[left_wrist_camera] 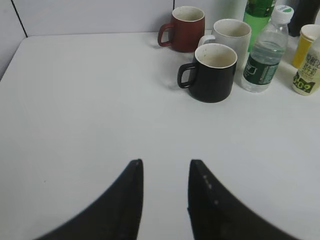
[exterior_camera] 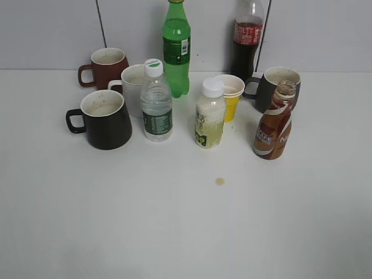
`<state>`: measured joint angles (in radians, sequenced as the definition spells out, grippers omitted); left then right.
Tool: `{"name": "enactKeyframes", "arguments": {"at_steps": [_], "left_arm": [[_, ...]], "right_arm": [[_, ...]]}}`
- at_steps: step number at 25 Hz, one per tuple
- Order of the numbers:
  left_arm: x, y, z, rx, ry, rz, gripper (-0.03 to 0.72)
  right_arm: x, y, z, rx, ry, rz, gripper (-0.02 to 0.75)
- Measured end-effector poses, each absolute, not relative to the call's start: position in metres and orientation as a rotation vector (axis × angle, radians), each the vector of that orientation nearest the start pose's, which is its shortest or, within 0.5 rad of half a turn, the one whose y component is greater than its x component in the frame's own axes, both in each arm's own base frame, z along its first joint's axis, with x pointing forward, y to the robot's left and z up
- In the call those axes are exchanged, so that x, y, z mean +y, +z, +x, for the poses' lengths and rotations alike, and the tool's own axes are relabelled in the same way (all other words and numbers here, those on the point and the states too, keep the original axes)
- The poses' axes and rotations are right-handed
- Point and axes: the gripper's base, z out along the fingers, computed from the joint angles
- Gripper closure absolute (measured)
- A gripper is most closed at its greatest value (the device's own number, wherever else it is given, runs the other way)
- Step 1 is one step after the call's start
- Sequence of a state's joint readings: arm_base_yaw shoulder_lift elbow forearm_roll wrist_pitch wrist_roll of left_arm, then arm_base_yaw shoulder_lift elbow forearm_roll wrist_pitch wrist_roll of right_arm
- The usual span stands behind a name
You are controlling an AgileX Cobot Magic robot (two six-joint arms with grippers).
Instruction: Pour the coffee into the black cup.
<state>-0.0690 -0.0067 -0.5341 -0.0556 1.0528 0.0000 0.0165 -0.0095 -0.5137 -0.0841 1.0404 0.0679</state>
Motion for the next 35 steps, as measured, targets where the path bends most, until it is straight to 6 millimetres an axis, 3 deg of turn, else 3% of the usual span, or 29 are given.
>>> {"name": "enactKeyframes", "arguments": {"at_steps": [35], "left_arm": [[-0.0037,0.2874,-0.0101,1.995,-0.110,0.072,0.447]], "right_arm": [[-0.0067,0.2829,-0.0072,1.998,-0.045,0.057,0.153]]}}
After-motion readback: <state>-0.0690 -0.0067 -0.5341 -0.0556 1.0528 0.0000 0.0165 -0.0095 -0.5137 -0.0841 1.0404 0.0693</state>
